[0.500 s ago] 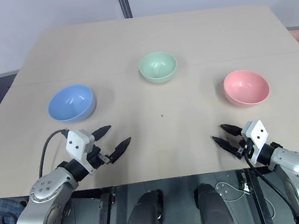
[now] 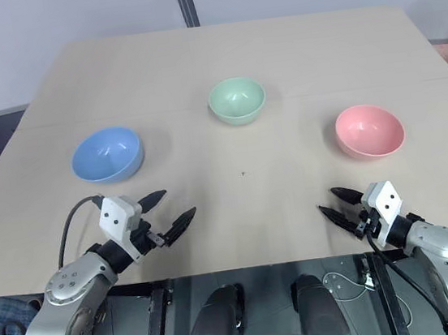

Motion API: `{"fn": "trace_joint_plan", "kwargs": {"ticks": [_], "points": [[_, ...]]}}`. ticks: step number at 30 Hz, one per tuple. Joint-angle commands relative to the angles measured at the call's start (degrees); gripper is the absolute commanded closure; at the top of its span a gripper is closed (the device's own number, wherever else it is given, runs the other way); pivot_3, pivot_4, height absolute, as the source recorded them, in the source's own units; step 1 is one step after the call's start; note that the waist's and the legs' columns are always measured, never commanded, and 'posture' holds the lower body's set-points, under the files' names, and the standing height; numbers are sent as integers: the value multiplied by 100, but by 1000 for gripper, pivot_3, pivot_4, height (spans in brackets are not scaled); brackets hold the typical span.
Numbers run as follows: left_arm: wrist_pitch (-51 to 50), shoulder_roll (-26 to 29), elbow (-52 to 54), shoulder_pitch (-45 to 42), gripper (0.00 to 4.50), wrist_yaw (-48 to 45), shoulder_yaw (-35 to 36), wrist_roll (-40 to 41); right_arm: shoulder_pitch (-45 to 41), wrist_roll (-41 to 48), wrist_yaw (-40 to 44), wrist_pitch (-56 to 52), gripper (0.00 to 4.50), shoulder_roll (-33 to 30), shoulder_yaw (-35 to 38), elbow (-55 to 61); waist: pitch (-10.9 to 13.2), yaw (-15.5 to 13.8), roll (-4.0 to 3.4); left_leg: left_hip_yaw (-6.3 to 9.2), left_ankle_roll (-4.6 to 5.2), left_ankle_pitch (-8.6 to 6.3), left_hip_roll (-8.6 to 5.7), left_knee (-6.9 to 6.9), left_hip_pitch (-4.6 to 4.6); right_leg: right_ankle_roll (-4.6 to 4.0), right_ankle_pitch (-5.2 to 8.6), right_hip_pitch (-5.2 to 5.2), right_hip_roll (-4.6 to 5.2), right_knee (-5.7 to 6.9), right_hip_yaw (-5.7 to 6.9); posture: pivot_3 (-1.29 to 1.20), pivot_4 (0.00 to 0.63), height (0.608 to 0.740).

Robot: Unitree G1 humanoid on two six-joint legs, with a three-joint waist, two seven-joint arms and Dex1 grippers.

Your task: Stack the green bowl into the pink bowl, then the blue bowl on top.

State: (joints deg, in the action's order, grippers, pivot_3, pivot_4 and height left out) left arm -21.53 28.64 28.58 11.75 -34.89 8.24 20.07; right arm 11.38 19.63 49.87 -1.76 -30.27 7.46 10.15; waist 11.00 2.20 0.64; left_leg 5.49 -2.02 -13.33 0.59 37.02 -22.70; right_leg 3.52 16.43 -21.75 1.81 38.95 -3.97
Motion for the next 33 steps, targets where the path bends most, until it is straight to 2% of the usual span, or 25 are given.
{"fn": "trace_joint_plan", "kwargs": {"ticks": [1,14,18,21,27,31,33], "points": [[21,54,194,17,38,-4,26,60,-56,37,57,156,1961,-37,18,12,0,0,0,0,0,0,0,0,0,0,0,0,0,0,0,0,150,740],[162,97,312,-163,38,-276,-81,197,-391,118,-48,54,1961,-67,180,-231,0,0,0,0,0,0,0,0,0,0,0,0,0,0,1,0,150,740],[-82,76,670,-342,38,-573,-52,968,-465,-75,-156,169,1961,-134,194,-422,0,-13,0,1,0,0,0,0,-2,0,0,1,1,-1,2,0,150,740],[-249,275,859,-365,38,-838,-82,1326,-467,-519,-129,294,1961,-435,33,-442,0,-12,-2,0,0,0,-2,-1,-3,0,0,0,3,-3,2,0,150,740],[-528,835,1086,-437,38,-1339,-97,1823,-714,-376,-45,-152,1961,-942,118,457,1,0,-5,-1,1,0,0,0,4,0,0,2,-1,1,1,0,150,740],[-626,971,994,-684,38,-1406,-65,2041,-1541,206,-641,-1027,1961,-886,439,1196,3,23,-8,-2,1,0,1,2,4,1,-1,2,-2,2,-1,0,150,740],[-616,975,913,-784,38,-1443,-134,2046,-1806,150,-870,-1426,1961,-963,452,1239,0,4,-4,1,1,0,2,2,3,1,-1,3,-3,3,2,0,150,740]]}}
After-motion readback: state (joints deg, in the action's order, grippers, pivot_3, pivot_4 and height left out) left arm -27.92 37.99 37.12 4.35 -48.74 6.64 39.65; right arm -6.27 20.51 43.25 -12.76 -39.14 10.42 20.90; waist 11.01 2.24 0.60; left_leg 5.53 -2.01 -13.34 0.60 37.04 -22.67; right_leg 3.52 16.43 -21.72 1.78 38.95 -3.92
